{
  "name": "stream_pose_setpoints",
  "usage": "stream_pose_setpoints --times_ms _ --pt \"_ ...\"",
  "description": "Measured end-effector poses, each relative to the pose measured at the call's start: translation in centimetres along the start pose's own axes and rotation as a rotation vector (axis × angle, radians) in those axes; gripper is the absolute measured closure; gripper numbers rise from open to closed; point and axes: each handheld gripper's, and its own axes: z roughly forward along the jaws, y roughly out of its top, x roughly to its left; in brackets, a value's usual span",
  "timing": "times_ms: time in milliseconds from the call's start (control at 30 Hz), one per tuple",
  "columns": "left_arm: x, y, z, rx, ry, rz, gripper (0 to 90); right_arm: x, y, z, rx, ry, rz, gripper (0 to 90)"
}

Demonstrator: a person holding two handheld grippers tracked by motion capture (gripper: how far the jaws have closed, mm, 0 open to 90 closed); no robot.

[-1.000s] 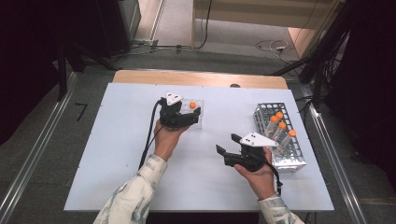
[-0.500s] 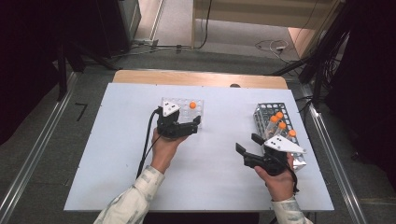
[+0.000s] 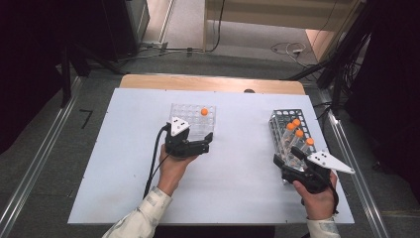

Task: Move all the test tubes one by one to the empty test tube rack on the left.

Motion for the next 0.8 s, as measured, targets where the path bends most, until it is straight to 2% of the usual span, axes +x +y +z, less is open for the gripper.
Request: stream_pose_setpoints --times_ms 167,400,533,667,800 --pt "-0.2 -0.2 -0.4 -0.005 -0.011 0.002 10.8 -0.9 -0.4 -0.9 0.004 -0.05 0.005 18.4" --pt "-0.4 -0.3 -0.5 -0.009 -0.018 0.008 10.8 -2.2 -1.0 -1.8 -0.005 -0.131 0.012 15.8" --pt "-0.6 -0.4 -0.4 -0.006 -0.028 0.013 10.8 -3.4 -1.1 -1.9 -0.01 -0.172 0.04 16.0" --pt "-0.8 -0.5 -0.5 -0.006 -0.035 0.015 10.8 -4.4 -1.3 -1.4 0.011 -0.197 0.045 17.6" --pt "-1.0 -0.6 -0.4 -0.005 -0.04 0.018 10.8 -5.1 -1.2 -0.7 0.02 -0.222 0.036 23.3"
